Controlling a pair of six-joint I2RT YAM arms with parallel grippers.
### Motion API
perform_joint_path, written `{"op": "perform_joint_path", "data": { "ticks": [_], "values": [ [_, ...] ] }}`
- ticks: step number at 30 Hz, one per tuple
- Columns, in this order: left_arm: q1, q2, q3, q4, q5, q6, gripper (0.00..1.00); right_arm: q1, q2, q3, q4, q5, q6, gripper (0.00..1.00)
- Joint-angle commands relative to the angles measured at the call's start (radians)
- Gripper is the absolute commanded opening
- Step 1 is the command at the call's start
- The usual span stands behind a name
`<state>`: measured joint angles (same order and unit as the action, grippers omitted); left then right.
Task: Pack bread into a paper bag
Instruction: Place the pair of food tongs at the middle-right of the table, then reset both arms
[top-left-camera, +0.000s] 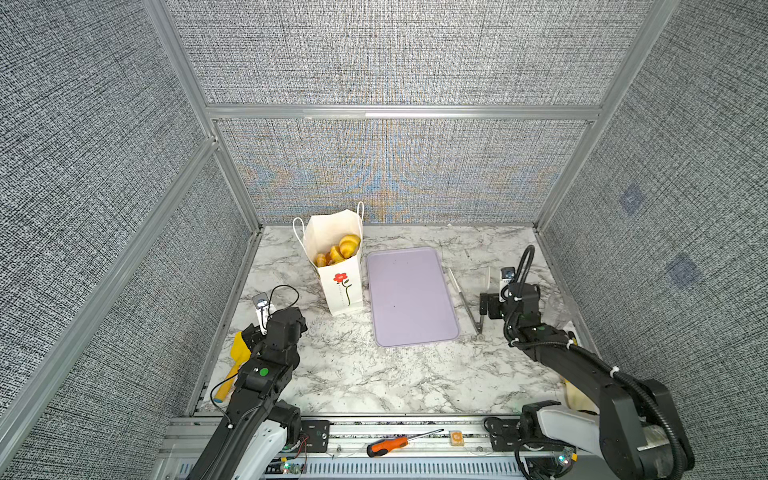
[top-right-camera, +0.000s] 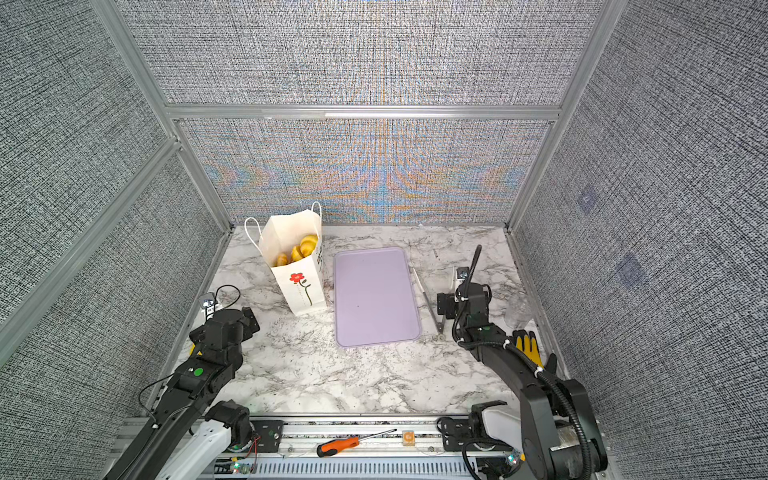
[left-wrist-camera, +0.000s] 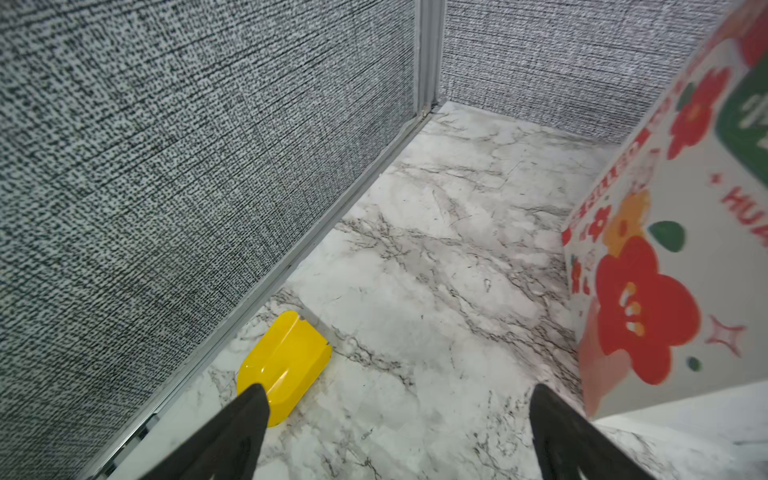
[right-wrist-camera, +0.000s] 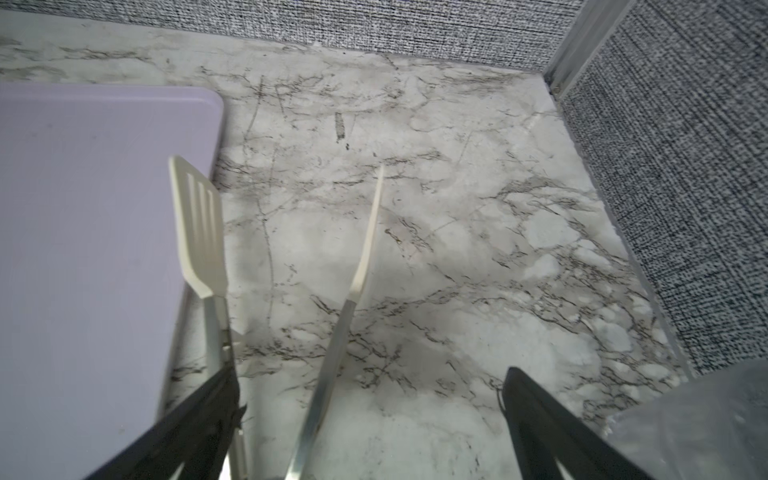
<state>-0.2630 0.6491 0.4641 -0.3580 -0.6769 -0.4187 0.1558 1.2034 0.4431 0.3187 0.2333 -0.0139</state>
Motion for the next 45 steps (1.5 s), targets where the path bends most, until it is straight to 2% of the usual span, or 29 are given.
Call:
{"op": "perform_joint_path", "data": {
  "ticks": [1, 7, 10, 15, 17, 24, 30, 33, 35, 37, 40, 42, 45],
  "values": [
    [0.048, 0.032, -0.035, 0.178, 0.027, 0.052, 0.99, -0.020, 0.027, -0.064, 0.332, 0.064, -0.050, 1.00],
    [0.092, 0.130, -0.124, 0.420, 0.059, 0.119, 0.99, -0.076, 0.161, -0.176, 0.645, 0.055, -0.041, 0.99],
    [0.106, 0.181, -0.151, 0.531, 0.042, 0.138, 0.99, -0.108, 0.211, -0.192, 0.728, 0.004, 0.000, 0.99],
    [0.123, 0.288, -0.200, 0.778, 0.014, 0.225, 0.99, -0.126, 0.357, -0.208, 0.898, -0.007, 0.014, 1.00],
    [0.125, 0.337, -0.237, 0.925, 0.025, 0.262, 0.99, -0.129, 0.332, -0.187, 0.818, -0.004, 0.024, 0.99],
    [0.138, 0.548, -0.306, 1.289, 0.065, 0.344, 0.99, -0.134, 0.344, -0.138, 0.745, 0.022, 0.042, 1.00],
    [0.151, 0.677, -0.275, 1.453, 0.117, 0.414, 0.99, -0.136, 0.346, -0.138, 0.746, 0.021, 0.042, 1.00],
    [0.161, 0.708, -0.233, 1.406, 0.160, 0.419, 0.99, -0.136, 0.344, -0.138, 0.746, 0.021, 0.042, 0.99],
    [0.163, 0.697, -0.263, 1.457, 0.195, 0.394, 0.99, -0.136, 0.344, -0.138, 0.747, 0.021, 0.042, 0.99],
    [0.168, 0.699, -0.313, 1.583, 0.248, 0.386, 0.99, -0.136, 0.344, -0.138, 0.746, 0.020, 0.041, 0.99],
    [0.168, 0.751, -0.311, 1.618, 0.215, 0.377, 0.99, -0.136, 0.344, -0.139, 0.747, 0.021, 0.043, 0.99],
    [0.168, 0.794, -0.315, 1.679, 0.237, 0.391, 0.99, -0.136, 0.344, -0.140, 0.747, 0.021, 0.042, 0.99],
    [0.168, 0.799, -0.296, 1.639, 0.283, 0.397, 0.99, -0.136, 0.344, -0.139, 0.747, 0.021, 0.041, 0.99]
  ]
}}
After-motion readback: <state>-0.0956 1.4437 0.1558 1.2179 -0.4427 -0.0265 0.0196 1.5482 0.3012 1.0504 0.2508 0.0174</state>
